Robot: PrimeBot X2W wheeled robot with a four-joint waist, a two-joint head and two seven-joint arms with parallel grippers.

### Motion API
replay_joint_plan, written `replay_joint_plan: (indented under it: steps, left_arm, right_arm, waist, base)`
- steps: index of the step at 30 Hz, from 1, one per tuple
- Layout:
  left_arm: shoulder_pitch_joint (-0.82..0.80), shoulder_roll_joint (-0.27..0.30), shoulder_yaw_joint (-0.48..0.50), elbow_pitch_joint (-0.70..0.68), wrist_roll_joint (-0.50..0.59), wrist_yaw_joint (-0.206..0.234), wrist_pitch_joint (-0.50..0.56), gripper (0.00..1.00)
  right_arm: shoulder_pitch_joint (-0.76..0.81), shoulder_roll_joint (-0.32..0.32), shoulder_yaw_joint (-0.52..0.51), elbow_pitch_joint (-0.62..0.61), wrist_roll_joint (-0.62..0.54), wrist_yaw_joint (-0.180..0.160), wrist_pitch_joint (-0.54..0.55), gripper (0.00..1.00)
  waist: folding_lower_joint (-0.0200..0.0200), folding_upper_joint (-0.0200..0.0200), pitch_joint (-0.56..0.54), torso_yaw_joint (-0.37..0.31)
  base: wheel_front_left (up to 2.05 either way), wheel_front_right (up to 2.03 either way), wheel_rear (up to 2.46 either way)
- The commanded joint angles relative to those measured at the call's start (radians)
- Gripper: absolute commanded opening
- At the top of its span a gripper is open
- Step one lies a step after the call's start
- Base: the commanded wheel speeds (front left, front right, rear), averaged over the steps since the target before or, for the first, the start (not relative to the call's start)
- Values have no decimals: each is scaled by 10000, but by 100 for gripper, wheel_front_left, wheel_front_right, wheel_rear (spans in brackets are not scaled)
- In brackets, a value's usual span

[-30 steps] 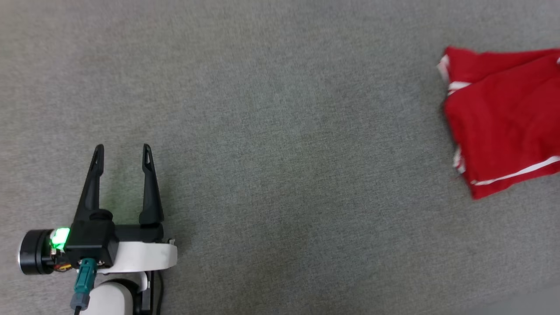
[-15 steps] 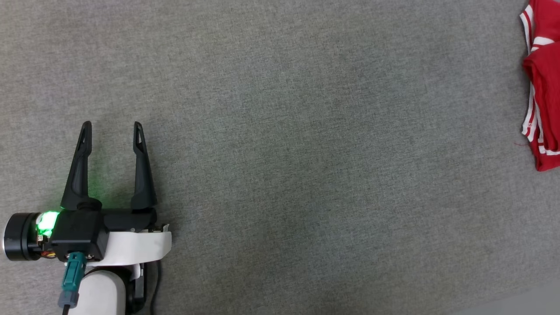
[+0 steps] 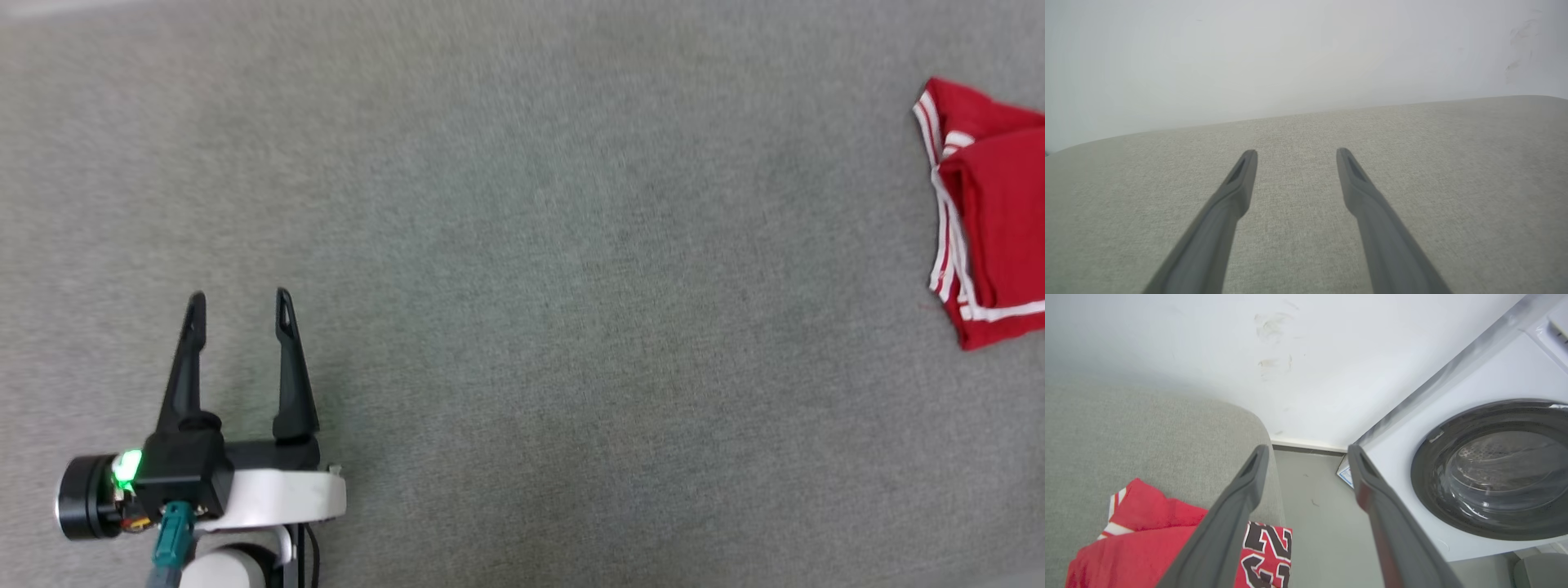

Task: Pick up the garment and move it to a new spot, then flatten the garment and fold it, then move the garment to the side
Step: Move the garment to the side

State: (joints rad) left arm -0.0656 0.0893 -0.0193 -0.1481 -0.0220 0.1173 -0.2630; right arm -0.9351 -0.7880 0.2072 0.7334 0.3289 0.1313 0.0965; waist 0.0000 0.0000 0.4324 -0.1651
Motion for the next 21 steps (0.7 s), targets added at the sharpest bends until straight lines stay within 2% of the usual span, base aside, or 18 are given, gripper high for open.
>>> replay_joint_plan:
  steps: [1,6,9,18,21]
  left_arm:
    - [253,-57,-21,62,-51,63,-21,100]
    - [674,-182,-79,148,-111,123,-21,100]
    - [865,-216,-85,197,-131,132,-21,100]
    - [1231,-295,-193,413,-142,107,-21,100]
    - [1313,-319,-229,498,-158,99,-21,100]
  right_arm:
    - [27,327,-173,-272,-490,-11,-649,100]
    - [632,1498,-745,-1225,-1375,-11,-2564,100]
    - [1240,2286,-939,-2018,-1750,-11,-3267,100]
    - [4013,4501,-1445,-4812,-2255,-11,-3605,100]
    - [5026,5053,-1485,-5300,-2387,-11,-3605,100]
  waist:
    - [0,0,-730,261]
    - [0,0,-1453,517]
    - [0,0,-1802,715]
    - [0,0,-2618,1245]
    - [0,0,-2836,1393]
  base:
    - [0,0,0]
    - [0,0,0]
    - [0,0,0]
    - [0,0,0]
    - [0,0,0]
